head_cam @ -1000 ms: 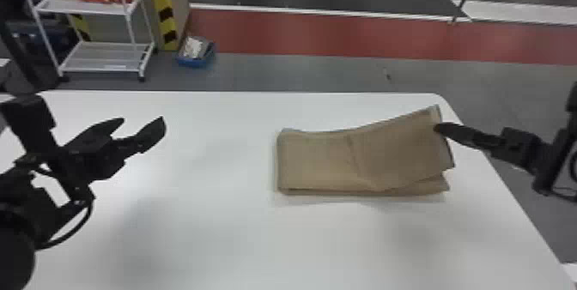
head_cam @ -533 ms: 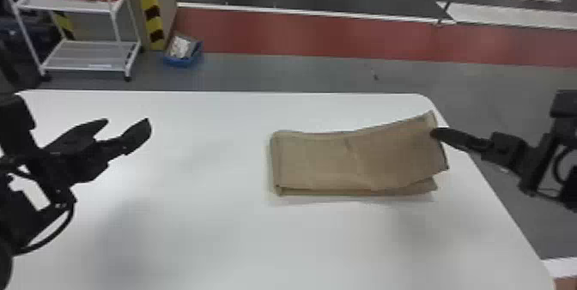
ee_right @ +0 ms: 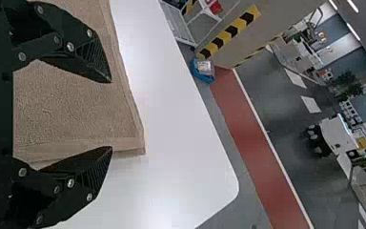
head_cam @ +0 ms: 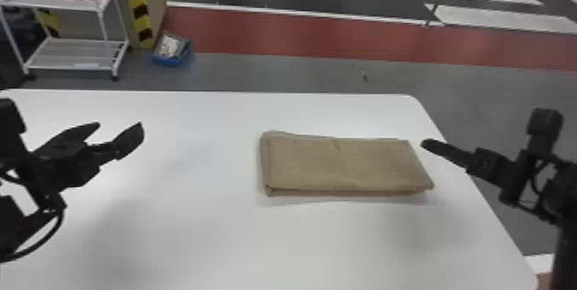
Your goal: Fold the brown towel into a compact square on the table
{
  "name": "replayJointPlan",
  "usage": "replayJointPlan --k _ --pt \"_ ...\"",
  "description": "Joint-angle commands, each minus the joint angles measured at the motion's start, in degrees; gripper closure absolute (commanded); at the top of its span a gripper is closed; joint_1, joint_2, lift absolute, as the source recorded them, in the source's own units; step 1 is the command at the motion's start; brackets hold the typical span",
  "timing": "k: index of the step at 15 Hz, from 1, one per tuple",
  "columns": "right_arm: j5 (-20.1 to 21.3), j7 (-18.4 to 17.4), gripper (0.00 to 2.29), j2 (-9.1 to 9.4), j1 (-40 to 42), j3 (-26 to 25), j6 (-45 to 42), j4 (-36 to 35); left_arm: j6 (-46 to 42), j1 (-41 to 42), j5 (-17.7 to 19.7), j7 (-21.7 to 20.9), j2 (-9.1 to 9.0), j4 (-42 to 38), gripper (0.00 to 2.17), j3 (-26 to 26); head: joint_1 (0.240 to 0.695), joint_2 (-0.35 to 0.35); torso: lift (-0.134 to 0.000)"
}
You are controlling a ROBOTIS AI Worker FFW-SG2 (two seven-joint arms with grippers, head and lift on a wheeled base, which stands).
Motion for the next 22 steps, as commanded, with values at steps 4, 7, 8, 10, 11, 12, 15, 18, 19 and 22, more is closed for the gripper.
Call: replayJointPlan --k 4,7,8,10,11,12,15,18,19,22 --pt "-2.03 0.98 0.05 0.21 4.49 -3.79 -3.72 -1.97 3.34 0.33 -0.29 0.71 -0.18 -0.34 0.04 -4.92 0.695 -0.223 -0.124" --pt "-2.12 1.07 0.06 0.56 7.65 -5.98 -8.11 -2.24 3.69 0.33 -0.11 3.79 -1.23 -0.69 0.04 -9.40 0.695 -0.285 -0.124" --pt "-2.12 1.07 0.06 0.92 8.53 -7.13 -10.75 -2.50 3.69 0.59 -0.03 5.98 -1.23 -2.19 0.04 -11.51 0.695 -0.304 -0.124" --pt "-1.86 1.07 0.06 1.09 9.41 -8.36 -14.44 -2.24 3.52 1.30 0.76 7.48 -1.85 -3.59 0.04 -13.88 0.695 -0.340 -0.124" --pt "-1.42 0.89 0.06 1.09 9.94 -8.53 -16.02 -2.24 3.69 1.30 1.29 7.83 -2.20 -4.30 0.08 -14.94 0.695 -0.350 -0.124" --pt "-1.33 0.80 0.06 1.09 10.47 -8.88 -16.73 -2.32 4.04 1.30 1.29 8.44 -2.20 -4.65 0.10 -16.43 0.695 -0.350 -0.124" --pt "-0.89 0.45 0.07 1.62 11.78 -8.62 -20.42 -2.41 6.15 1.30 1.12 11.34 -2.29 -5.09 0.10 -21.09 0.695 -0.350 -0.124" --pt "-0.63 0.54 0.34 1.79 11.78 -6.33 -20.95 -1.80 3.34 1.74 0.41 11.34 -2.38 -4.74 0.10 -21.18 0.695 -0.350 -0.124" --pt "-0.63 0.98 0.81 1.88 11.43 -5.10 -20.95 -1.80 1.58 1.83 -0.47 11.34 -2.38 -4.65 0.10 -20.48 0.695 -0.350 -0.124" --pt "-0.80 0.72 2.01 2.06 11.08 -0.80 -19.54 -1.80 -0.18 2.09 -0.55 10.55 -1.76 -4.74 0.10 -17.14 0.695 -0.350 -0.124"
